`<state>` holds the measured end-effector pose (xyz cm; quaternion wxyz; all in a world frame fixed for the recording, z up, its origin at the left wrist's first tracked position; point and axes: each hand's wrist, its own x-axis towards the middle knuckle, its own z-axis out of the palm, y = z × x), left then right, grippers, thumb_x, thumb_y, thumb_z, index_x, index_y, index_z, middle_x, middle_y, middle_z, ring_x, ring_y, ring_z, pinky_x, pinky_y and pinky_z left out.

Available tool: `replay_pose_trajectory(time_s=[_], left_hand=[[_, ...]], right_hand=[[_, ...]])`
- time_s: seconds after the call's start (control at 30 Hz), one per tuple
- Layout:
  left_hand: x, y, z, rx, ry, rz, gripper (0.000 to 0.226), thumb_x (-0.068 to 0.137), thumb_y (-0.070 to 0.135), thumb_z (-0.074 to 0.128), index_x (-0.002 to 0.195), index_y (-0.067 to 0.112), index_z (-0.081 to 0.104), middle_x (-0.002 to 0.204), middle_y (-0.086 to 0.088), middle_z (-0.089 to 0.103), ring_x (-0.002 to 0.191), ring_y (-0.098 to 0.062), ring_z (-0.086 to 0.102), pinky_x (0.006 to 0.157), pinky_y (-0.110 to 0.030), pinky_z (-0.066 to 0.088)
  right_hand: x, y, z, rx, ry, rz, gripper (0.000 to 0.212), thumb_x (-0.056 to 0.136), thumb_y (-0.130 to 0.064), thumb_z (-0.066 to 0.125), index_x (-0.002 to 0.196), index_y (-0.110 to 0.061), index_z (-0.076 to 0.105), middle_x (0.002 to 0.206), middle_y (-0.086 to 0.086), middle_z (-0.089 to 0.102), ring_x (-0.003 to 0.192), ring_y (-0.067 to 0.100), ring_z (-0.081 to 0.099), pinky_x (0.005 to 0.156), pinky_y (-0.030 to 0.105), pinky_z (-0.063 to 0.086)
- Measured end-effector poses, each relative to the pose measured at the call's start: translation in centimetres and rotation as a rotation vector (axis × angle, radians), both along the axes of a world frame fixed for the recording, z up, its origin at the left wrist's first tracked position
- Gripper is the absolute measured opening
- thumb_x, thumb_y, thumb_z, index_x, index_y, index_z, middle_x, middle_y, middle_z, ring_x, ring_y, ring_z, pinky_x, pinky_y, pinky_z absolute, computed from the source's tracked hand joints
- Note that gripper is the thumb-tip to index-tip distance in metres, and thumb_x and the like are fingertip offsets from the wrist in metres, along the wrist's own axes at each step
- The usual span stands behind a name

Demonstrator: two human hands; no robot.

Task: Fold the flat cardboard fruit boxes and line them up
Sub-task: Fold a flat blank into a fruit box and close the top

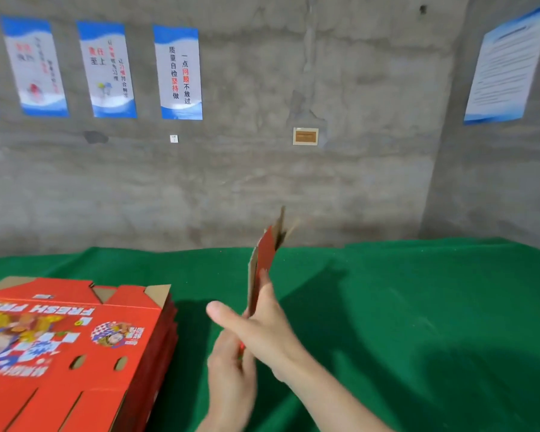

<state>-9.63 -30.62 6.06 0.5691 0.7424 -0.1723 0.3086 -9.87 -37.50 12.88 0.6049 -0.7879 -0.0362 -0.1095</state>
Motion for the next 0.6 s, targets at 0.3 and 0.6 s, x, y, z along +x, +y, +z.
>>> replay_pose_trajectory(time_s=[0.3,0.6], left_hand=[[3.7,4.0,-2.4,0.272,0.406,-0.464,0.077,0.088,0.038,0.061,0.149,0.034,0.014,0.152,0.024,-0.002,0.142,0.005,0.000,0.116,-0.022,0.007],[13.6,10.6,3.0,-0.316,0.387,-0.131,0.033,0.088,0.024,0.064,0.114,0.009,0.050,0.106,-0.008,0.067,0.087,-0.017,0.065,0.069,-0.025,0.051]], right_hand=[[-0.1,-9.1,-2.2,0.070,-0.299,-0.429,0.027,0.085,0.003,0.064,0.079,-0.023,0.064,0.079,-0.007,0.070,0.068,-0.003,0.062,0.067,0.016,0.047],[-1.9,-17.5,0.3,0.374,-0.318,-0.267,0.017,0.079,0.010,0.061,0.085,-0.005,0.066,0.072,0.002,0.073,0.063,0.012,0.068,0.057,0.022,0.054]])
